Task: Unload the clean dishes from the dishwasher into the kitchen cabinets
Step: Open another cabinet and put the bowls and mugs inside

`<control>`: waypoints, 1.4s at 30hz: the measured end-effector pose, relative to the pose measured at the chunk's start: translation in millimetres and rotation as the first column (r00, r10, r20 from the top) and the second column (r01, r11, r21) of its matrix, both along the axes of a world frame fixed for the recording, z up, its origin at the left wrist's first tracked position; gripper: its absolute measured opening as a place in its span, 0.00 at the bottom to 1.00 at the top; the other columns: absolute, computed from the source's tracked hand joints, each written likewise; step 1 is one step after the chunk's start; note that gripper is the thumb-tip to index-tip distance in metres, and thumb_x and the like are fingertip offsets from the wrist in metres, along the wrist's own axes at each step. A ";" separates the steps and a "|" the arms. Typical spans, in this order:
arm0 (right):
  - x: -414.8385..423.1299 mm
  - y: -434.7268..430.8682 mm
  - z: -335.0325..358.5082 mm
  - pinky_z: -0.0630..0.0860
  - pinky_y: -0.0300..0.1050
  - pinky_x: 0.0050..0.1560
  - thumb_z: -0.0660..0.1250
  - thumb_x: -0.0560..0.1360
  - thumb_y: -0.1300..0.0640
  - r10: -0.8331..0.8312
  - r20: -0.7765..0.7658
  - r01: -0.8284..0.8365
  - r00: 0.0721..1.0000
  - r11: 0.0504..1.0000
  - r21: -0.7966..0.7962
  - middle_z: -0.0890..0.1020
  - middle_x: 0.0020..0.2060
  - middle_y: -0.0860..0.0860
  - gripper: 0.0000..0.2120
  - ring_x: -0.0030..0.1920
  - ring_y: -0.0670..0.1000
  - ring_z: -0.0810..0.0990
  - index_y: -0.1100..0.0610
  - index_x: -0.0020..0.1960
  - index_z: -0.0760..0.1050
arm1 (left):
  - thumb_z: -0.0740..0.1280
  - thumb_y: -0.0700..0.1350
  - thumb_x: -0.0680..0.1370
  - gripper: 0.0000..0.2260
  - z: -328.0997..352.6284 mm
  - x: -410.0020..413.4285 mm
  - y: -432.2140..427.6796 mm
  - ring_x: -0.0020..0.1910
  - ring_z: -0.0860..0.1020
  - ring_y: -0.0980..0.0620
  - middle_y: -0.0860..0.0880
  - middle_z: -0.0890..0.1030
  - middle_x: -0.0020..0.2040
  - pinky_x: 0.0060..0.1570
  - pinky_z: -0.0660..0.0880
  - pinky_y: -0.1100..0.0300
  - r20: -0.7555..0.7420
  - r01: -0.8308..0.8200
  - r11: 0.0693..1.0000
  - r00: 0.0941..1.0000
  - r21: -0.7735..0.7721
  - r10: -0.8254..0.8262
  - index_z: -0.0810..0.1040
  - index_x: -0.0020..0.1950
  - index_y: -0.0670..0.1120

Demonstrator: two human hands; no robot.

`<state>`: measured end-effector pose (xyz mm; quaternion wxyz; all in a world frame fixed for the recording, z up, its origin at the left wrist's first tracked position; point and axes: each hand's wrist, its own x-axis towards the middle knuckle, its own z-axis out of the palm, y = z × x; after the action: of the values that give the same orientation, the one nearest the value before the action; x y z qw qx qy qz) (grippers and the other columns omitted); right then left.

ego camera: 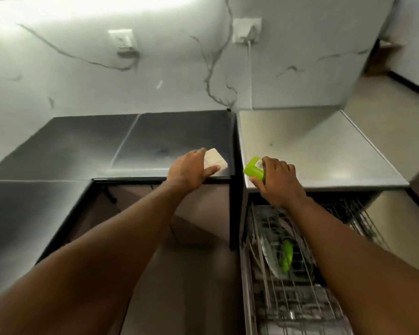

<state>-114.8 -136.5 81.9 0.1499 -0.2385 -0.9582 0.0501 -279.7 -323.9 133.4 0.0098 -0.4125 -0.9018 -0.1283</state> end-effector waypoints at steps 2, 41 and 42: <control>-29.5 -19.3 23.6 0.67 0.56 0.55 0.49 0.72 0.33 0.059 -0.031 -0.058 0.998 0.998 0.034 0.77 0.60 0.60 0.38 0.56 0.63 0.75 0.62 0.67 0.68 | 0.63 0.63 0.77 0.21 24.4 -19.6 -36.3 0.54 0.78 0.42 0.47 0.79 0.58 0.43 0.69 0.52 -0.041 -0.068 0.997 0.997 0.030 0.069 0.72 0.58 0.48; -345.6 -591.7 346.6 0.66 0.56 0.56 0.46 0.73 0.33 0.865 -0.385 -0.753 0.321 0.480 0.451 0.76 0.58 0.60 0.38 0.54 0.63 0.75 0.62 0.68 0.66 | 0.60 0.66 0.76 0.30 338.3 -47.6 -642.8 0.55 0.77 0.38 0.41 0.78 0.60 0.48 0.74 0.49 -0.574 -0.781 0.552 0.318 0.293 0.754 0.68 0.68 0.44; -354.5 -595.5 354.5 0.65 0.55 0.56 0.47 0.74 0.34 0.865 -0.397 -0.757 0.306 0.474 0.449 0.76 0.58 0.60 0.38 0.54 0.63 0.74 0.62 0.68 0.66 | 0.61 0.65 0.77 0.30 345.1 -52.3 -644.1 0.55 0.77 0.38 0.41 0.78 0.60 0.48 0.74 0.49 -0.594 -0.783 0.549 0.301 0.293 0.746 0.68 0.68 0.44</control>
<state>-469.4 -732.0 436.4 0.4070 0.3206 -0.8491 0.1029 -332.0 -968.0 478.5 0.3764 0.0495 -0.9224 0.0704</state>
